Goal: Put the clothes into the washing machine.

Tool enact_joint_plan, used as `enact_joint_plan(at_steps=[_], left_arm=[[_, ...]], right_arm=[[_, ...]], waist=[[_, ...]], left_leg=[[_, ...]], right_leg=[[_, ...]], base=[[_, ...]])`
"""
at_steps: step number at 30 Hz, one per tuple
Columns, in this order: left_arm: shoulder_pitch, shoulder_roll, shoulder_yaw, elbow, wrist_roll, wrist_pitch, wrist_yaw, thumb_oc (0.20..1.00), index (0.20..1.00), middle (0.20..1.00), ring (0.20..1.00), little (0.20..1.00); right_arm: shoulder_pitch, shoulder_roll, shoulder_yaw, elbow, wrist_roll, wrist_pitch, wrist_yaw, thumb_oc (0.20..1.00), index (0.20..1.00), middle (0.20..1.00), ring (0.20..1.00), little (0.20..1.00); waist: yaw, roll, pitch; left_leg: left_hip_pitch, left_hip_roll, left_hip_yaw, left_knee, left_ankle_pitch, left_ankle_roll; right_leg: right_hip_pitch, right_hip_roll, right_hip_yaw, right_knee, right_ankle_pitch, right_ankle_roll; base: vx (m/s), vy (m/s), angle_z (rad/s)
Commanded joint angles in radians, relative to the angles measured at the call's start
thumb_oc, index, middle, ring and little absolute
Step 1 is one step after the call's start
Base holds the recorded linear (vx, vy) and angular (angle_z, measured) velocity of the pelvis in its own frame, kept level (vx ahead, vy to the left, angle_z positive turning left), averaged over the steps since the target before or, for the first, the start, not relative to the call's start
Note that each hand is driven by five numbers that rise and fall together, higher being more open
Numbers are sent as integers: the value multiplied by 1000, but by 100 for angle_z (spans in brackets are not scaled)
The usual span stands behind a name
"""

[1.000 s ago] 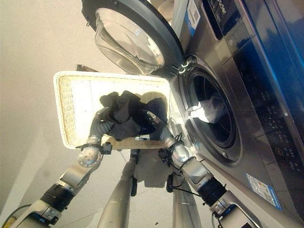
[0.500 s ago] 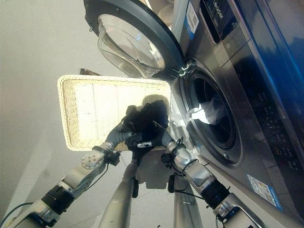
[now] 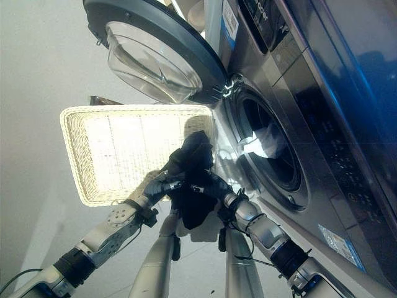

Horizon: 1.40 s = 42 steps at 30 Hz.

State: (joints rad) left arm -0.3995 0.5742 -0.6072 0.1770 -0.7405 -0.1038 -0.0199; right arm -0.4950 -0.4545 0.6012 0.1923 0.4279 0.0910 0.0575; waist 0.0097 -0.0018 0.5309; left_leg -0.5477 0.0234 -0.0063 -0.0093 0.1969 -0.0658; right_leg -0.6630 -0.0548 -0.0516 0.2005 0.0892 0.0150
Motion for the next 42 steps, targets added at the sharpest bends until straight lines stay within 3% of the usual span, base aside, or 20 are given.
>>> enact_joint_plan(at_steps=[1,2,5,6,9,10,12,13,16,17,19,20,22,23,24,27,29,34,40,42], left_arm=[[-43,-125,0,-118,27,-186,143,1000,1000,1000,1000,1000],[-39,-143,20,-106,105,-203,273,1000,1000,1000,1000,1000],[-34,-152,36,-97,142,-218,364,1000,1000,1000,1000,1000],[-25,-170,61,-79,189,-226,476,1000,1000,1000,1000,1000],[-25,-170,61,-79,189,-226,476,1000,1000,1000,1000,1000],[-30,-184,90,-53,288,-232,620,1000,1000,1000,1000,1000],[-30,-184,90,-53,288,-232,620,1000,1000,1000,1000,1000],[-38,-181,130,-22,425,-195,816,1000,1000,1000,1000,1000],[-38,-181,130,-22,425,-195,816,1000,1000,1000,1000,1000],[-94,-138,189,23,514,-66,959,1000,1000,1000,1000,1000],[-94,-138,189,23,514,-66,959,1000,1000,1000,1000,1000],[-151,-107,242,107,523,-8,1018,1000,1000,1000,1000,1000],[-151,-107,242,107,523,-8,1018,1000,1000,1000,1000,1000],[-189,-91,281,166,507,17,1030,1000,1000,1000,1000,1000],[-204,-84,318,228,502,21,1024,1000,1000,1000,1000,1000],[-209,-85,356,280,507,21,1016,1000,1000,1000,1000,1000],[-208,-87,368,294,508,19,1013,1000,1000,1000,1000,1000],[-214,-89,382,382,503,-26,992,1000,1000,1000,1000,1000],[-233,-90,369,433,500,-57,982,1000,1000,1000,1000,1000],[-237,-84,357,458,492,-77,967,1000,1000,1000,1000,1000]], right_arm=[[13,56,129,-16,117,121,124,200,200,200,200,200],[25,80,125,3,187,163,165,200,200,200,200,200],[36,96,120,18,234,192,194,200,200,200,200,200],[51,119,107,44,294,222,215,200,200,200,200,200],[51,119,107,44,294,222,215,200,200,200,200,200],[65,144,91,76,371,242,234,200,200,200,200,200],[65,144,91,76,371,242,234,200,200,200,200,200],[83,162,43,120,476,266,264,200,200,200,200,200],[83,162,43,120,476,266,264,200,200,200,200,200],[83,175,-30,166,668,305,262,200,200,200,200,200],[83,175,-30,166,668,305,262,200,200,200,200,200],[76,174,-101,192,908,282,284,200,200,200,200,200],[76,174,-101,192,908,282,284,200,200,200,200,200],[51,173,-166,191,1081,199,271,200,200,200,200,200],[12,169,-249,188,1217,47,217,200,200,200,200,200],[-37,172,-370,186,1322,-163,77,200,200,200,200,200],[-56,178,-419,183,1338,-203,51,200,200,200,200,200],[-199,119,-627,235,1390,-419,-82,200,200,200,200,200],[-283,61,-690,302,1375,-521,-159,200,200,200,200,200],[-318,12,-740,374,1386,-624,-222,200,200,200,200,200]], waist=[[-39,31,-11],[-32,30,-11],[-27,31,-11],[-19,35,-11],[-19,35,-11],[-15,44,-11],[-15,44,-11],[-13,54,-11],[-13,54,-11],[-7,50,-11],[-7,50,-11],[-4,47,-11],[-4,47,-11],[-7,46,-11],[-12,46,-11],[-23,48,-11],[-26,51,-11],[-33,67,-11],[-27,77,-11],[-22,83,-11]], left_leg=[[-23,-53,19,6,29,49],[-21,-54,10,4,33,50],[-23,-54,3,6,36,52],[-18,-55,-11,3,39,53],[-18,-55,-11,3,39,53],[-22,-55,-26,7,44,55],[-22,-55,-26,7,44,55],[-25,-60,-51,34,38,52],[-25,-60,-51,34,38,52],[-21,-55,-62,73,19,45],[-21,-55,-62,73,19,45],[-22,-48,-63,89,19,38],[-22,-48,-63,89,19,38],[-25,-44,-62,104,12,34],[-31,-43,-59,120,6,30],[-34,-38,-49,127,-1,29],[-38,-36,-45,126,-1,28],[-49,-24,-27,106,-1,25],[-55,-18,-20,78,9,22],[-56,-18,-18,59,14,22]], right_leg=[[59,-3,9,-144,145,42],[63,1,10,-136,138,40],[63,4,10,-125,129,37],[71,9,12,-104,107,33],[71,9,12,-104,107,33],[71,17,19,-76,88,28],[71,17,19,-76,88,28],[73,22,16,-37,60,19],[73,22,16,-37,60,19],[79,13,-4,6,32,14],[79,13,-4,6,32,14],[79,12,-16,29,27,16],[79,12,-16,29,27,16],[72,13,-20,53,18,17],[63,17,-17,68,12,18],[57,27,-10,74,8,14],[52,31,-7,72,9,14],[35,40,2,64,10,14],[25,44,1,55,11,15],[23,41,-4,47,14,15]], base=[[-11,-157,-4],[-7,-130,-1],[-4,-137,4],[4,-111,4],[3,-85,5],[4,-144,11],[14,-178,14],[24,-213,17],[38,-143,34],[91,-218,85],[72,-189,62],[54,-160,38],[52,-125,37],[84,-148,26],[98,-158,21],[39,-30,-7],[-10,15,-23],[4,18,-10],[-7,17,-8],[-12,13,-11]])
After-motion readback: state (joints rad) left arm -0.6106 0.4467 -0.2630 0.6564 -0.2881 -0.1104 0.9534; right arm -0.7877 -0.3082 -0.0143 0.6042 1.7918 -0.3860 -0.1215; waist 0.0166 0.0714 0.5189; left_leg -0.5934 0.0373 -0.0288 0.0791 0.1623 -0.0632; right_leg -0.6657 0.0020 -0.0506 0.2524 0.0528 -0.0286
